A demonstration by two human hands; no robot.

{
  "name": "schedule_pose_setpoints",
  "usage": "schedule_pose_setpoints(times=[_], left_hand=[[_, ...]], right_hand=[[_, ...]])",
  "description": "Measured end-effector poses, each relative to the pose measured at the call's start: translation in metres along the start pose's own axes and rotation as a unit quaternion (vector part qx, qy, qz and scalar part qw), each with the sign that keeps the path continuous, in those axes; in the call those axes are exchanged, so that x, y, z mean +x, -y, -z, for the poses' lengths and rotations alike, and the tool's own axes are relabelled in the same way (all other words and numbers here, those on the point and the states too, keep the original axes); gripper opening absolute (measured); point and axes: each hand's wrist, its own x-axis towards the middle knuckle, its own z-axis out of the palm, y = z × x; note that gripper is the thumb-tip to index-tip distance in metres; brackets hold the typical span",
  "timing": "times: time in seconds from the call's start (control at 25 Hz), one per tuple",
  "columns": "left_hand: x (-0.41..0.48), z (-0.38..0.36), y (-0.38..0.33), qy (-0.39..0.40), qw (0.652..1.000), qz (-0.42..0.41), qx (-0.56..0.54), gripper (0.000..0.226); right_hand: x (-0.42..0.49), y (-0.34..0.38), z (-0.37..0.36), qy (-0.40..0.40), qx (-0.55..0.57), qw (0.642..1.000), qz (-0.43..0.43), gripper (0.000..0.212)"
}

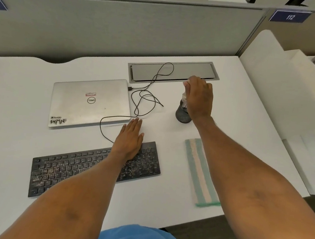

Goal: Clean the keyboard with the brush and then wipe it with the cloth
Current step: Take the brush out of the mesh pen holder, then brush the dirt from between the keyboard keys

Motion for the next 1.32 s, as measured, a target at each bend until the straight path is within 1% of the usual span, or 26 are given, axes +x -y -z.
schedule_pose_setpoints(times=[0.2, 0.36, 0.48, 0.64, 0.8, 0.88, 0.96, 1.08, 1.2, 1.32], left_hand=[[-0.012, 0.027, 0.023, -0.036, 0.999, -0.039, -0.004, 0.059], [-0.033, 0.054, 0.056, -0.081, 0.994, -0.078, 0.008, 0.06], [-0.052, 0.072, 0.097, -0.104, 0.991, -0.076, 0.02, 0.061], [-0.083, 0.086, 0.155, -0.117, 0.992, -0.038, 0.024, 0.061], [-0.12, 0.091, 0.208, -0.123, 0.992, -0.002, 0.014, 0.061], [-0.136, 0.091, 0.228, -0.13, 0.991, 0.009, 0.013, 0.06], [-0.149, 0.09, 0.245, -0.133, 0.991, 0.015, 0.009, 0.06], [-0.164, 0.089, 0.272, -0.137, 0.99, 0.034, 0.005, 0.06], [-0.178, 0.087, 0.292, -0.14, 0.989, 0.051, -0.004, 0.058], [-0.187, 0.082, 0.303, -0.14, 0.987, 0.07, -0.016, 0.058]], right_hand=[[0.007, 0.045, 0.018, -0.055, -0.009, 0.998, 0.018, 0.028], [-0.004, 0.097, 0.025, -0.08, 0.03, 0.996, 0.019, 0.021], [-0.023, 0.139, 0.015, -0.048, 0.054, 0.997, 0.02, 0.024], [-0.051, 0.199, 0.0, 0.015, 0.068, 0.997, 0.024, 0.042], [-0.077, 0.263, -0.008, 0.065, 0.151, 0.985, 0.043, 0.054], [-0.089, 0.291, -0.013, 0.097, 0.19, 0.976, 0.043, 0.056], [-0.099, 0.314, -0.016, 0.119, 0.234, 0.964, 0.035, 0.051], [-0.117, 0.343, -0.02, 0.117, 0.276, 0.953, 0.045, 0.043], [-0.133, 0.364, -0.022, 0.131, 0.308, 0.941, 0.039, 0.024], [-0.148, 0.381, -0.026, 0.184, 0.343, 0.921, 0.014, 0.012]])
